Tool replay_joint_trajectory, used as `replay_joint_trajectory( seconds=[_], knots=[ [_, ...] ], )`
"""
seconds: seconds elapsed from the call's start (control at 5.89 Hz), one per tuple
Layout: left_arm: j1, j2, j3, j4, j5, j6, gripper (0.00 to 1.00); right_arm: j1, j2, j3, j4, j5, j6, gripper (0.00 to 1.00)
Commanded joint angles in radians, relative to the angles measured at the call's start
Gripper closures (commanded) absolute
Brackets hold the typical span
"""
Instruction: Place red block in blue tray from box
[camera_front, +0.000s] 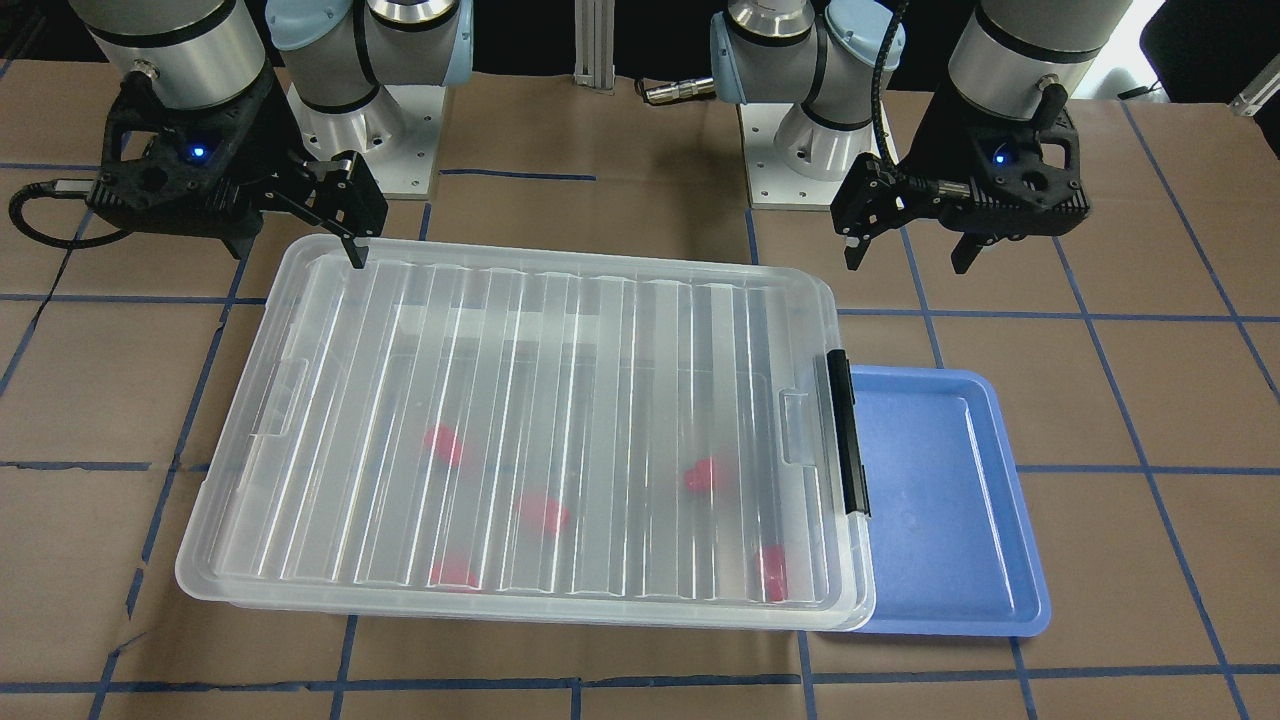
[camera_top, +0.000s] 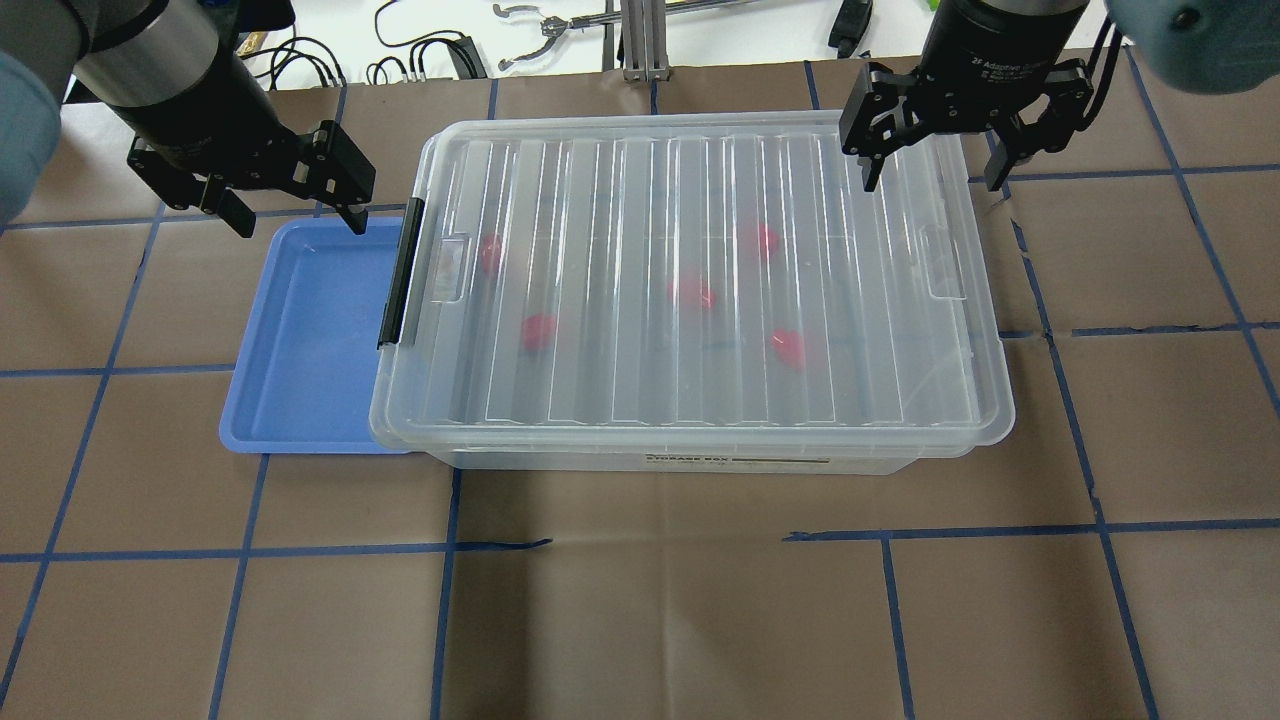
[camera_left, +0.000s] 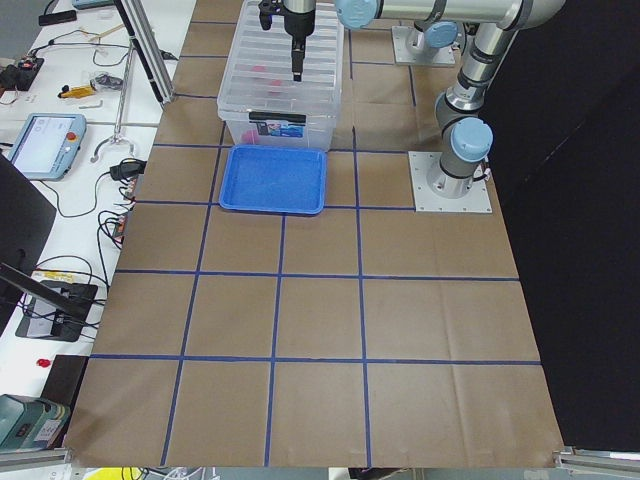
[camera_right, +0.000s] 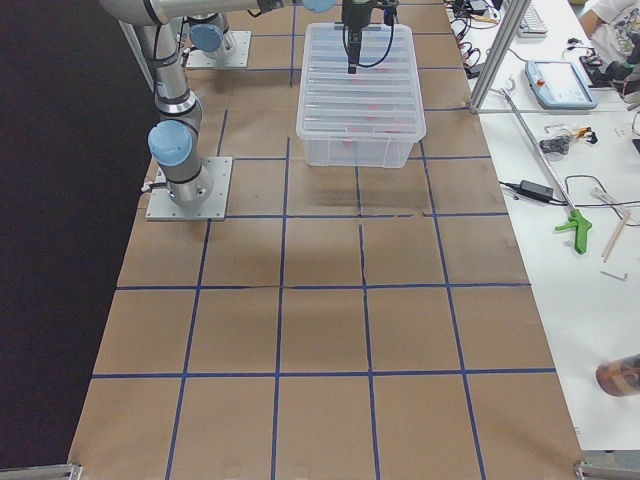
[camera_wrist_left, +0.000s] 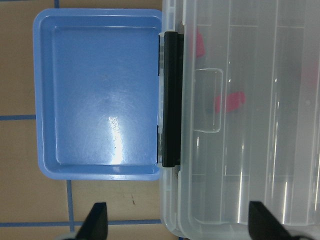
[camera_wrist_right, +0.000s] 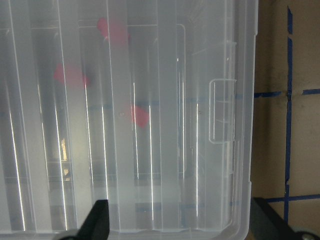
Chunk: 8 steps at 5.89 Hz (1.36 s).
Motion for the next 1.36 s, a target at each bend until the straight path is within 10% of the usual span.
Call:
replay_joint_trajectory(
  seconds=[0.0, 1.19],
  knots=[
    [0.0, -0.001, -0.001, 0.002, 0.0, 0.003, 0.02, -0.001, 0.0, 0.0, 0.0, 0.0, 0.0, 0.0],
    [0.0, -0.004, 0.001, 0.002, 0.0, 0.0, 0.02, -0.216, 0.02, 0.161, -0.132, 0.006, -0.147, 0.0]
  ],
)
